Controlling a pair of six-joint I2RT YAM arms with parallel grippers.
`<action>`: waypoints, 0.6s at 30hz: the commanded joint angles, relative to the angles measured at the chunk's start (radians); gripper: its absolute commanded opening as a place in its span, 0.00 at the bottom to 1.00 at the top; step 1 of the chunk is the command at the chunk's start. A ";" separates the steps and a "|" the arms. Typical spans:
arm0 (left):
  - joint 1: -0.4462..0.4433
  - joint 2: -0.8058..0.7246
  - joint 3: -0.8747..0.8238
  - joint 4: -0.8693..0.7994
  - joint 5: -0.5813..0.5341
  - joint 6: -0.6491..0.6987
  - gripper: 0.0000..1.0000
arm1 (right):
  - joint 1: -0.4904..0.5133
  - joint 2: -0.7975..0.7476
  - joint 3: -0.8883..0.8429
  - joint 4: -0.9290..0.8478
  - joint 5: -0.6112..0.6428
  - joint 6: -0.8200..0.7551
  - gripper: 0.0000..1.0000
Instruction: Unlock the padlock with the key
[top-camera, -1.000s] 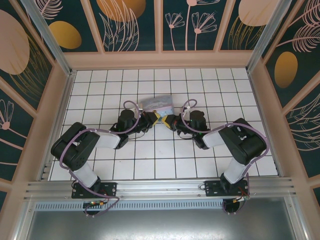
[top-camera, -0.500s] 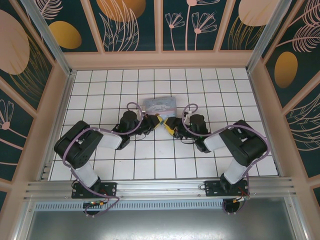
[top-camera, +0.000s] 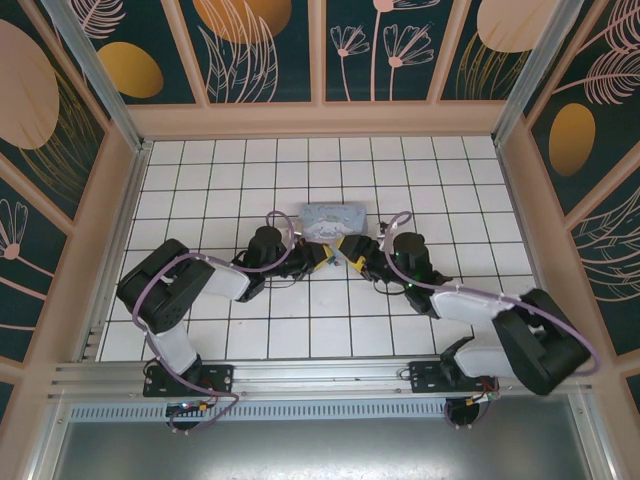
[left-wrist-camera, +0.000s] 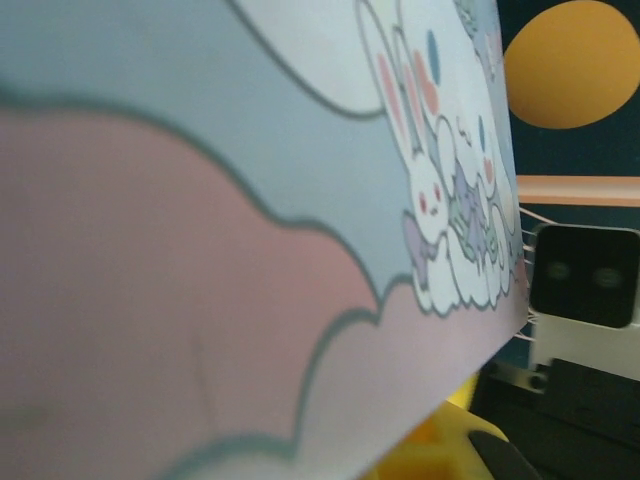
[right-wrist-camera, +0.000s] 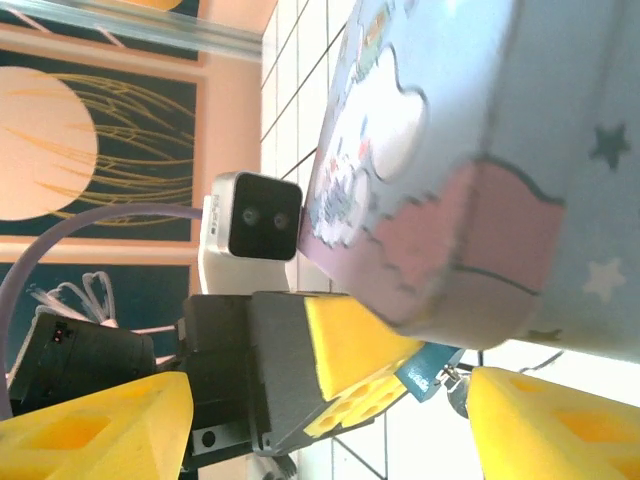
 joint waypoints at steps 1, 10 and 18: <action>-0.001 0.014 0.021 0.007 0.019 0.025 0.00 | 0.017 -0.075 0.073 -0.325 0.143 -0.169 0.73; -0.001 0.025 0.015 -0.002 0.013 0.035 0.00 | 0.116 -0.157 0.066 -0.467 0.461 -0.287 0.68; 0.000 0.011 0.024 -0.045 0.019 0.043 0.00 | 0.236 -0.096 0.110 -0.523 0.611 -0.433 0.68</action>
